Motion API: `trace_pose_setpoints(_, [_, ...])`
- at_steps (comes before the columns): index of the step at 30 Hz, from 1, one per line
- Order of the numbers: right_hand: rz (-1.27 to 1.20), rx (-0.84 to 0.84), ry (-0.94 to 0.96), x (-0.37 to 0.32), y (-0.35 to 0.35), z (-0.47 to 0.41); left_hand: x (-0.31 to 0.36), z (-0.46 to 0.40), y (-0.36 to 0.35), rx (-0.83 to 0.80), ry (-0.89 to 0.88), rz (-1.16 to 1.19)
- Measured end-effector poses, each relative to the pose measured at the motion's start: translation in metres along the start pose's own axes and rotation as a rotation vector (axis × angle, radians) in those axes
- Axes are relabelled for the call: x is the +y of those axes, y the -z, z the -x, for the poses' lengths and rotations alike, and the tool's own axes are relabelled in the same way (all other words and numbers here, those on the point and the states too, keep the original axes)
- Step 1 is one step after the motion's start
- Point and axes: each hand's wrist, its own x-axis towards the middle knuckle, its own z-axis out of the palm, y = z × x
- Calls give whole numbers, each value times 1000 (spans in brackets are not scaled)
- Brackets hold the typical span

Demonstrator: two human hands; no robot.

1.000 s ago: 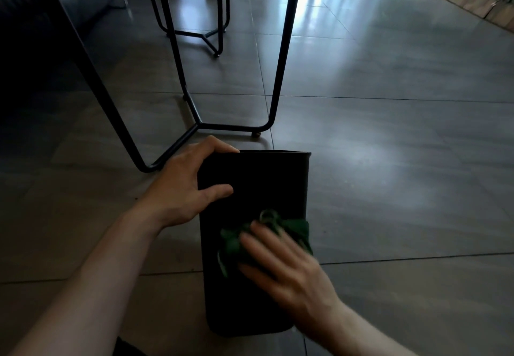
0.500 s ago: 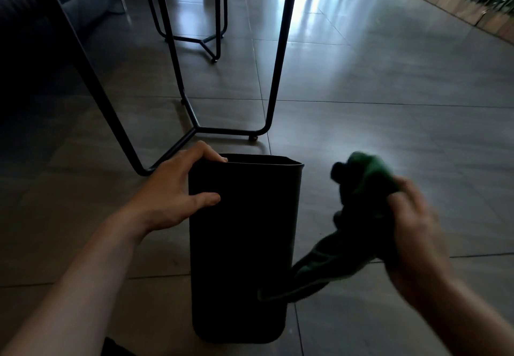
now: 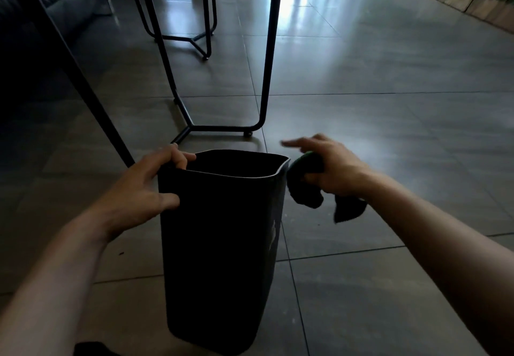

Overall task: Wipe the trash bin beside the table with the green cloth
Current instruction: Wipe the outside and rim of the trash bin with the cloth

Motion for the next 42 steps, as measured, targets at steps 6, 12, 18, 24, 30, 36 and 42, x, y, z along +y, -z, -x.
trace_pose_setpoints(6, [276,-177,190,-14,-12,-7,0,1,-3,118,-7,-41])
trace_pose_setpoints(12, [250,-117,229,-24,-3,4,19,4,-10,256,-161,-146])
trace_pose_setpoints(18, [391,-44,140,-51,4,-6,34,0,-44,107,-339,-321])
trace_pose_setpoints(24, [212,34,86,-55,0,-3,19,-15,-47,203,-242,-418])
trace_pose_setpoints(30, [-266,333,170,-58,-22,25,3,-15,-38,202,-131,-351])
trace_pose_setpoints(36, [-210,714,576,-79,-85,29,-3,-23,-37,191,-126,-284])
trace_pose_setpoints(42, [544,463,750,-25,-200,35,-8,-27,-37,172,-99,-204])
